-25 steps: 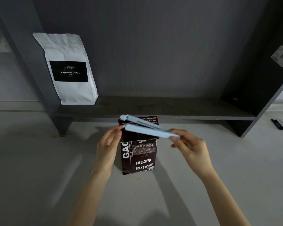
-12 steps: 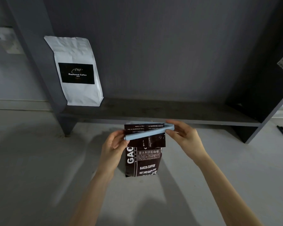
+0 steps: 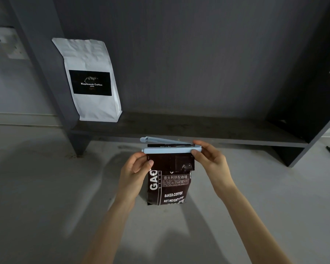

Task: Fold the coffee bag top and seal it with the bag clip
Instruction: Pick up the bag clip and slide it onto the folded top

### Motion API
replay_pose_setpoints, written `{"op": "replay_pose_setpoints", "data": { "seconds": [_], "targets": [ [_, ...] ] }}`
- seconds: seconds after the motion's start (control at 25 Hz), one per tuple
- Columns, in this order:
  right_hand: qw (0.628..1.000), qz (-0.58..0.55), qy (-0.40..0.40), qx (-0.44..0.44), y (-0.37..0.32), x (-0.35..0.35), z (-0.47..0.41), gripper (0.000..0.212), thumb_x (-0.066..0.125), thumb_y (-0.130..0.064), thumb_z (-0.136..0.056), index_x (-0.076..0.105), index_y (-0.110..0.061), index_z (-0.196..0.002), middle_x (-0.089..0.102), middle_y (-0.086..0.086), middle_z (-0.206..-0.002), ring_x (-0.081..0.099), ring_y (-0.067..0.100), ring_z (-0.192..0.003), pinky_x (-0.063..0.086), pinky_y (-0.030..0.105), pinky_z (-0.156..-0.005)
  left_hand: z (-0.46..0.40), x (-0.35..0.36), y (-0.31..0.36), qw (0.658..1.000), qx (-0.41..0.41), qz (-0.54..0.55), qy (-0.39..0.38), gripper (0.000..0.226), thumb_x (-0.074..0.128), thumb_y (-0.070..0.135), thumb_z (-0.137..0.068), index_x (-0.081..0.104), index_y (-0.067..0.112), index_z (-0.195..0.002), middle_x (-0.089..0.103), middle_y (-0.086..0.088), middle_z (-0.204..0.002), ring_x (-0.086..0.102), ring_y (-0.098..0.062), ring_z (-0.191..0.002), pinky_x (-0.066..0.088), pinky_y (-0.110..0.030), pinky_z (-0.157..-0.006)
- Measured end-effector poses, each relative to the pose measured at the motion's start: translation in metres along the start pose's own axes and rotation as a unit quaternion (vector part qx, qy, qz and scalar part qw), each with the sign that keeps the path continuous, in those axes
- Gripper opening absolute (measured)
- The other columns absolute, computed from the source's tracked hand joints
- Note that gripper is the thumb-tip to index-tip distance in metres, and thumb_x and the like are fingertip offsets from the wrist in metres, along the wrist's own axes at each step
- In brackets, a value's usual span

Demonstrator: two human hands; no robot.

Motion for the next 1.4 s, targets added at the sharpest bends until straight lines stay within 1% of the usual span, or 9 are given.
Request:
{"op": "replay_pose_setpoints", "data": {
  "seconds": [0.16,0.28,0.44,0.52,0.72,0.84,1.2,1.32,1.4],
  "targets": [
    [1.0,-0.009,-0.004,0.006,0.001,0.0,0.002,0.02,0.057,-0.007,-0.083,0.06,-0.023,-0.096,0.067,-0.005,-0.087,0.065,-0.005,-0.073,0.051,0.008,-0.061,0.001,-0.001,-0.002,1.0,-0.006,0.0,0.008,0.018,0.059,0.005,-0.081,0.059,0.018,-0.093,0.068,0.006,-0.091,0.064,0.008,-0.076,0.046,-0.003,-0.065],
    [0.999,-0.029,0.017,-0.002,0.005,0.002,0.006,0.02,0.057,-0.004,-0.083,0.06,-0.018,-0.098,0.067,-0.004,-0.087,0.065,-0.006,-0.071,0.05,0.007,-0.059,0.001,-0.002,-0.003,1.0,-0.012,-0.011,0.013,0.018,0.061,0.008,-0.08,0.059,0.024,-0.088,0.068,0.007,-0.093,0.064,0.0,-0.084,0.048,-0.007,-0.069],
    [0.999,-0.041,0.03,-0.009,0.005,0.004,0.005,0.021,0.058,-0.004,-0.082,0.062,-0.022,-0.09,0.069,-0.01,-0.077,0.065,-0.005,-0.068,0.049,0.006,-0.057,0.002,-0.004,-0.003,1.0,-0.013,-0.016,0.021,0.02,0.062,0.008,-0.079,0.059,0.027,-0.086,0.067,0.007,-0.093,0.064,0.008,-0.078,0.048,-0.004,-0.067],
    [0.999,-0.03,0.028,-0.007,0.004,0.004,0.004,0.019,0.058,-0.003,-0.082,0.061,-0.021,-0.09,0.067,-0.007,-0.079,0.065,-0.006,-0.067,0.048,0.006,-0.058,0.002,-0.003,-0.003,0.999,-0.015,-0.014,0.025,0.019,0.062,0.008,-0.079,0.06,0.025,-0.087,0.067,0.007,-0.092,0.063,0.009,-0.076,0.047,-0.003,-0.066],
    [1.0,0.002,0.021,-0.006,0.004,0.001,0.003,0.018,0.058,-0.004,-0.082,0.06,-0.014,-0.097,0.065,-0.005,-0.083,0.063,-0.01,-0.066,0.047,0.004,-0.056,-0.001,-0.006,-0.008,0.999,-0.026,-0.016,0.036,0.028,0.065,0.01,-0.077,0.061,0.01,-0.104,0.068,0.001,-0.097,0.064,0.006,-0.079,0.047,-0.003,-0.067],
    [1.0,0.011,0.018,-0.002,0.004,0.0,0.002,0.019,0.059,-0.006,-0.082,0.061,-0.012,-0.1,0.065,-0.006,-0.085,0.063,-0.009,-0.068,0.048,0.005,-0.057,-0.002,-0.006,-0.008,0.999,-0.027,-0.009,0.039,0.031,0.065,0.009,-0.077,0.06,0.008,-0.107,0.068,0.002,-0.096,0.064,0.008,-0.076,0.047,-0.002,-0.065],
    [1.0,-0.009,0.023,-0.015,0.004,0.004,0.004,0.019,0.057,-0.003,-0.083,0.058,-0.021,-0.087,0.063,-0.004,-0.08,0.063,-0.007,-0.064,0.049,0.006,-0.058,-0.002,-0.001,-0.001,0.999,-0.025,-0.026,0.006,0.018,0.06,0.007,-0.08,0.059,0.017,-0.096,0.066,0.009,-0.09,0.063,0.01,-0.072,0.046,-0.002,-0.063],
    [0.999,-0.008,0.027,-0.016,0.004,0.005,0.005,0.019,0.056,-0.004,-0.083,0.057,-0.023,-0.086,0.063,-0.004,-0.08,0.062,-0.008,-0.064,0.048,0.006,-0.057,0.0,-0.001,0.007,0.998,-0.008,-0.055,-0.003,0.018,0.058,0.019,-0.083,0.058,0.03,-0.097,0.066,0.017,-0.088,0.061,0.014,-0.075,0.046,-0.006,-0.064],
    [1.0,-0.01,0.026,-0.016,0.005,0.005,0.007,0.017,0.056,-0.004,-0.084,0.057,-0.02,-0.089,0.062,-0.003,-0.081,0.062,-0.009,-0.064,0.048,0.006,-0.056,0.001,-0.001,0.012,0.996,0.0,-0.085,-0.001,0.013,0.052,0.029,-0.085,0.056,0.04,-0.088,0.066,0.021,-0.082,0.059,0.014,-0.075,0.045,-0.009,-0.062]
  ]
}}
Point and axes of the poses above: each hand's wrist, its own z-axis away from the middle knuckle, its own x-axis out of the palm, y = z × x, the point moved 4 cm from there along -z, towards the middle knuckle
